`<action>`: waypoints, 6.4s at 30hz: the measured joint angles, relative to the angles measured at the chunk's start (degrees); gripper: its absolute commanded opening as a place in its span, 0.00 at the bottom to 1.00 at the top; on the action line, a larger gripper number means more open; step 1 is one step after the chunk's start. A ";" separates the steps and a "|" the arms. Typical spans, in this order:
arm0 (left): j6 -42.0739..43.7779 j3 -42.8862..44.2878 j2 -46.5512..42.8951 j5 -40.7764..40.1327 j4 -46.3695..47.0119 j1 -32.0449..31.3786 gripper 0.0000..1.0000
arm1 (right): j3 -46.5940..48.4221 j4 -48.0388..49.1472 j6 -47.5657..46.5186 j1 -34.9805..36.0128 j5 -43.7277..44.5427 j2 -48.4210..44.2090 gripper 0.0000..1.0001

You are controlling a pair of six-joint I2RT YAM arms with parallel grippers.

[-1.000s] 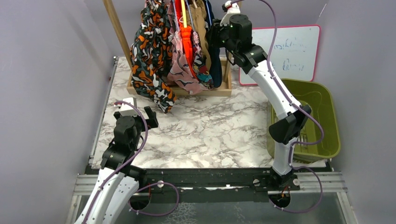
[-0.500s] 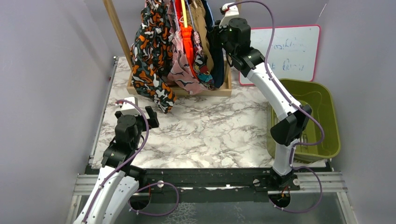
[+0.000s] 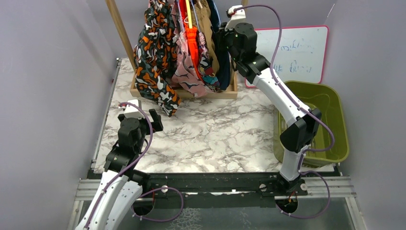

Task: Remove the shorts from the hanger
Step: Pick up the hanger from the clothes rod, then remove the shorts from the hanger.

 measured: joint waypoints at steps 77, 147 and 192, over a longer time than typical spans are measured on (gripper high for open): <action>-0.50 0.00 -7.23 5.09 -1.75 0.00 0.99 | -59.52 -46.27 30.05 -0.02 -51.28 -84.46 0.01; -11.52 8.59 9.27 52.17 12.85 -1.57 0.81 | -69.83 -15.58 17.40 5.29 -60.85 -51.19 0.01; -1.64 15.89 18.71 20.13 21.14 -17.73 0.00 | -42.56 -23.41 15.91 6.05 -55.25 -34.38 0.65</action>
